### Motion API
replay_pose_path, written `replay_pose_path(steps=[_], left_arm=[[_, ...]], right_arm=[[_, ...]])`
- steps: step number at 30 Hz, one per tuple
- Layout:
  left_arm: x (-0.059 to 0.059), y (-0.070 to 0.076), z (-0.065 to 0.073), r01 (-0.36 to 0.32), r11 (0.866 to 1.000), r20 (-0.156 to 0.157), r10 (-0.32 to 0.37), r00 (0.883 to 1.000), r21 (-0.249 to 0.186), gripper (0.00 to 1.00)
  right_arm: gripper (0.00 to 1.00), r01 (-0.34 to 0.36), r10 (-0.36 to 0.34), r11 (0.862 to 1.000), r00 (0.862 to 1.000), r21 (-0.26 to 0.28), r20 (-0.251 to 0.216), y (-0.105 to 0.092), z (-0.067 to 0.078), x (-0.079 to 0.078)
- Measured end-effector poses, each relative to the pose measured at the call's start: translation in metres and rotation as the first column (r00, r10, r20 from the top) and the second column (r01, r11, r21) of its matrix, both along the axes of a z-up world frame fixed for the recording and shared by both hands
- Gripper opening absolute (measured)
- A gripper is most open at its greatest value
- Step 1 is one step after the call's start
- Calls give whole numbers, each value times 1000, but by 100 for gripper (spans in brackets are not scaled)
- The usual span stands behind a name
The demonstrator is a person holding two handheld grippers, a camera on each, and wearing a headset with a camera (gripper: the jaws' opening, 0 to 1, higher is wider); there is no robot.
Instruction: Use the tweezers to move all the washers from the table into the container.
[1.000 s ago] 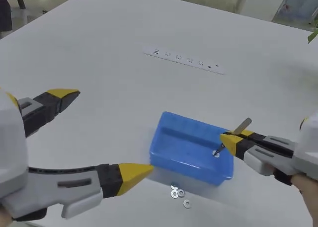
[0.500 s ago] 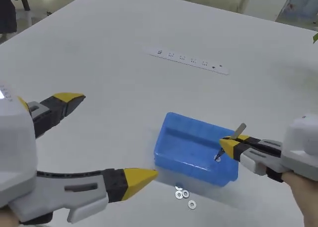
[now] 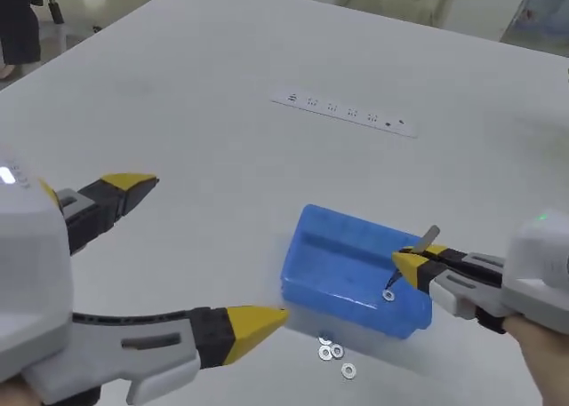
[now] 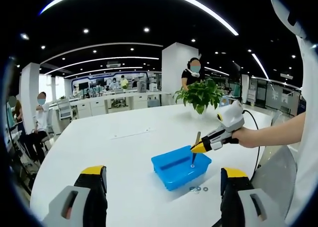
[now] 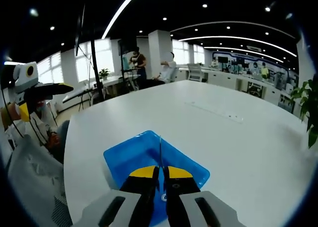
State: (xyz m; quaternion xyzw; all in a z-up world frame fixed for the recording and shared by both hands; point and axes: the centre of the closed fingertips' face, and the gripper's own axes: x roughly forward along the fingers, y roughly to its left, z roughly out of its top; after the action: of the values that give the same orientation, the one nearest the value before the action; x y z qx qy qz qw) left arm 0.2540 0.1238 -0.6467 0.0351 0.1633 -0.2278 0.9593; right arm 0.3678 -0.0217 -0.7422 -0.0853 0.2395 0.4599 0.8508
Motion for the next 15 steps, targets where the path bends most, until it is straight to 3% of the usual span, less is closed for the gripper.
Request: replay_pose_path(steps=[6, 10, 13, 15], left_arm=[[0, -3, -1, 3, 1000, -7, -3, 1000, -8, 97], [0, -5, -3, 4, 1000, -14, -4, 1000, -11, 96], [1, -5, -5, 2, 1000, -17, -2, 1000, -13, 96], [1, -4, -5, -2, 1000, -17, 2, 1000, -18, 96]], right_arm=[[3, -2, 0, 998, 1000, 71, 24, 2, 24, -12], [3, -23, 20, 992, 999, 123, 26, 7, 38, -29], [3, -54, 56, 985, 998, 164, -7, 15, 40, -47], [3, -86, 90, 983, 996, 161, -17, 20, 37, -60]])
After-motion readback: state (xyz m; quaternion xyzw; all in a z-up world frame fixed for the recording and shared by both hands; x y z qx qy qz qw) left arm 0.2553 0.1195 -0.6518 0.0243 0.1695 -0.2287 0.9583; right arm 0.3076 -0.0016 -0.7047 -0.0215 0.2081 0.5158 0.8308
